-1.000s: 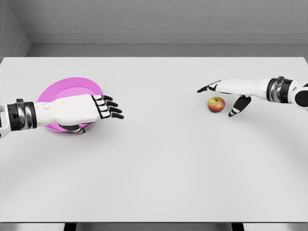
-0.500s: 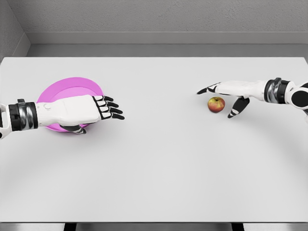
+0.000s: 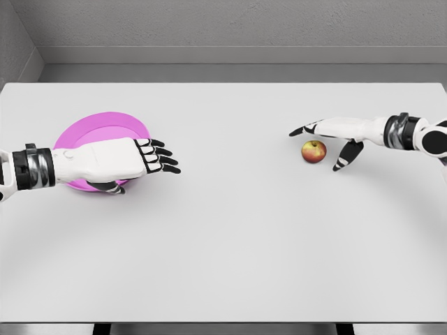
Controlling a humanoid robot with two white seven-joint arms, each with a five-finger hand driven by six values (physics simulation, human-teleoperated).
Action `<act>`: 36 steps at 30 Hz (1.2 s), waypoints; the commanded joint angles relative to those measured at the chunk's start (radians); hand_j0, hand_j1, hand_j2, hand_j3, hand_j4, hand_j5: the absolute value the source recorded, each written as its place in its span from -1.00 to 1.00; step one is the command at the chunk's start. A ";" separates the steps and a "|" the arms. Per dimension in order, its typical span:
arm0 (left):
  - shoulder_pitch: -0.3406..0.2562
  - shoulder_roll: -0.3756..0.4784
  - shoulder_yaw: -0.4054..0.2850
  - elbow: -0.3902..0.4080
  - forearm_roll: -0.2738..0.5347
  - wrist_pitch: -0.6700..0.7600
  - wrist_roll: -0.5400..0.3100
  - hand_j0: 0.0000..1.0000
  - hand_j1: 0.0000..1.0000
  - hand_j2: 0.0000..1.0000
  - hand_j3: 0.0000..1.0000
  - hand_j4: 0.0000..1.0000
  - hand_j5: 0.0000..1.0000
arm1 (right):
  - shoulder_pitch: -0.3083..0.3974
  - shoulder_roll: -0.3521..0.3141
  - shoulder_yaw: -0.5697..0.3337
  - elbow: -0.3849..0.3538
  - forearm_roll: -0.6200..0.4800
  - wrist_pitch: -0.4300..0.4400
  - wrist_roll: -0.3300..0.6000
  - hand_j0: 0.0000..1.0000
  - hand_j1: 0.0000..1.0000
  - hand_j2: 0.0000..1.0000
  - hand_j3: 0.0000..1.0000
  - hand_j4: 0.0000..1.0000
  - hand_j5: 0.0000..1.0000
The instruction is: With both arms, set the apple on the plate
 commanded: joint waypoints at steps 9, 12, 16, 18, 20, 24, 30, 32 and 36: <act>0.000 -0.001 0.001 0.000 0.006 0.001 0.001 1.00 1.00 1.00 1.00 1.00 1.00 | -0.006 0.016 -0.003 0.018 0.019 -0.003 0.000 0.84 0.84 0.84 0.84 0.84 0.84; 0.000 0.001 0.001 0.000 0.006 0.001 0.001 1.00 1.00 1.00 1.00 1.00 1.00 | -0.006 0.016 -0.004 0.018 0.019 -0.003 0.000 0.68 0.68 0.68 0.68 0.68 0.68; 0.000 0.001 -0.001 0.000 0.006 0.001 0.001 1.00 1.00 1.00 1.00 1.00 1.00 | -0.008 0.017 -0.003 0.018 0.019 -0.003 0.000 0.42 0.42 0.42 0.42 0.42 0.42; 0.000 0.001 0.001 0.000 0.006 0.001 0.001 1.00 1.00 1.00 1.00 1.00 1.00 | -0.008 0.019 -0.001 0.018 0.019 -0.003 0.000 0.41 0.41 0.41 0.41 0.41 0.41; 0.000 -0.001 -0.001 0.000 0.006 0.001 0.001 1.00 1.00 1.00 1.00 1.00 1.00 | -0.008 0.023 0.000 0.018 0.019 -0.004 0.000 0.40 0.40 0.40 0.40 0.40 0.40; 0.000 0.001 0.001 0.002 0.006 0.001 0.001 1.00 1.00 1.00 1.00 1.00 1.00 | -0.008 0.036 0.002 0.018 0.019 -0.004 0.000 0.26 0.26 0.26 0.26 0.26 0.26; 0.000 -0.001 0.001 0.002 0.006 0.001 0.001 1.00 1.00 1.00 1.00 1.00 1.00 | -0.008 0.036 0.000 0.018 0.019 -0.009 0.000 -0.05 -0.05 -0.05 -0.05 -0.05 -0.05; 0.000 0.001 0.001 0.002 0.006 0.001 0.001 1.00 1.00 1.00 1.00 1.00 1.00 | -0.006 0.036 -0.001 0.020 0.018 -0.015 0.000 -0.13 -0.13 -0.13 -0.13 -0.13 -0.13; 0.000 -0.001 0.001 0.002 0.006 0.001 0.001 1.00 1.00 1.00 1.00 1.00 1.00 | -0.006 0.036 -0.003 0.018 0.015 -0.020 0.000 -0.34 -0.34 -0.34 -0.34 -0.34 -0.34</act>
